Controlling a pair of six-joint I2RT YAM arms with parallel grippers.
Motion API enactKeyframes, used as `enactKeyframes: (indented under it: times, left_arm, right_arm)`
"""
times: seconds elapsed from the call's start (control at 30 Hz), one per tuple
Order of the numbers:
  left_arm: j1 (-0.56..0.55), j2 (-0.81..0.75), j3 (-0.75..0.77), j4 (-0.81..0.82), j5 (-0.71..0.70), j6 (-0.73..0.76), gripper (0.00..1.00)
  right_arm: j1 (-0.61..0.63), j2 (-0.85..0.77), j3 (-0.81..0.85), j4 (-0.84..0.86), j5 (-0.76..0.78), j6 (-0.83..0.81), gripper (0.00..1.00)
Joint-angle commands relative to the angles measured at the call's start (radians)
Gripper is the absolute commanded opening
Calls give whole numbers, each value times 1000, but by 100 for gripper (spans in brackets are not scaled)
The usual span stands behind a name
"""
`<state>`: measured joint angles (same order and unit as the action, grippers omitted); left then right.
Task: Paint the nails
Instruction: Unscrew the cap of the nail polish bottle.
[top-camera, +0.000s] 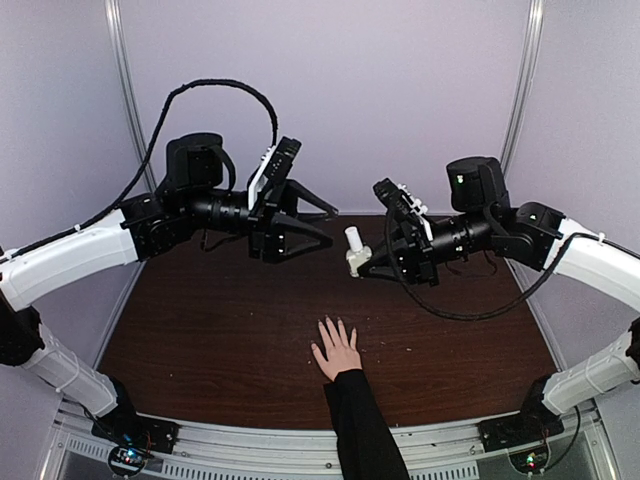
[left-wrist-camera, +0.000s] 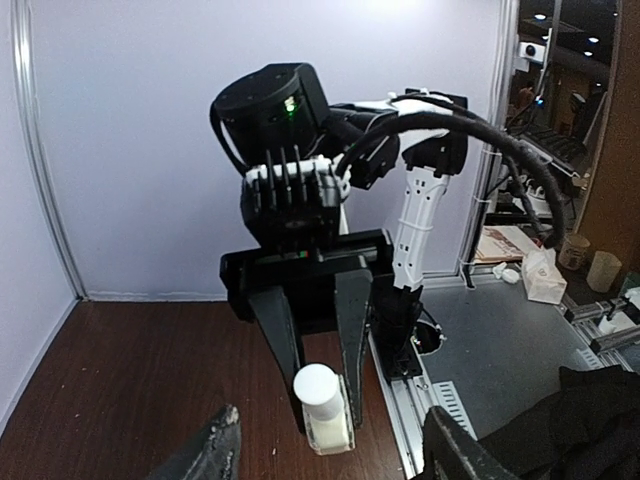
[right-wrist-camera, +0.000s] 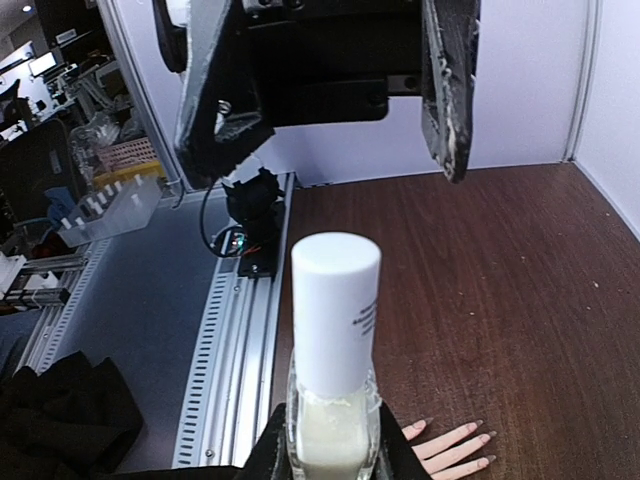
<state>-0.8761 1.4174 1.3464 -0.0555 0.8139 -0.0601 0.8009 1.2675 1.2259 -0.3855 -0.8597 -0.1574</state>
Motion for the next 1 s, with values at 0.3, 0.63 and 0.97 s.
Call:
enactKeyframes:
  times: [0.3,0.63,0.97]
  left_arm:
    - [-36,100,53,130,158,0,47]
    - [-46,114,53,156,190,-11,27]
    - [-48,109,55,133,141,-31,1]
  right_arm:
    - [16,43,83,-36,-171,-4,0]
    - [15,45,81,-19,-206,10,0]
    - [14,18,75,-28,-69,-4,0]
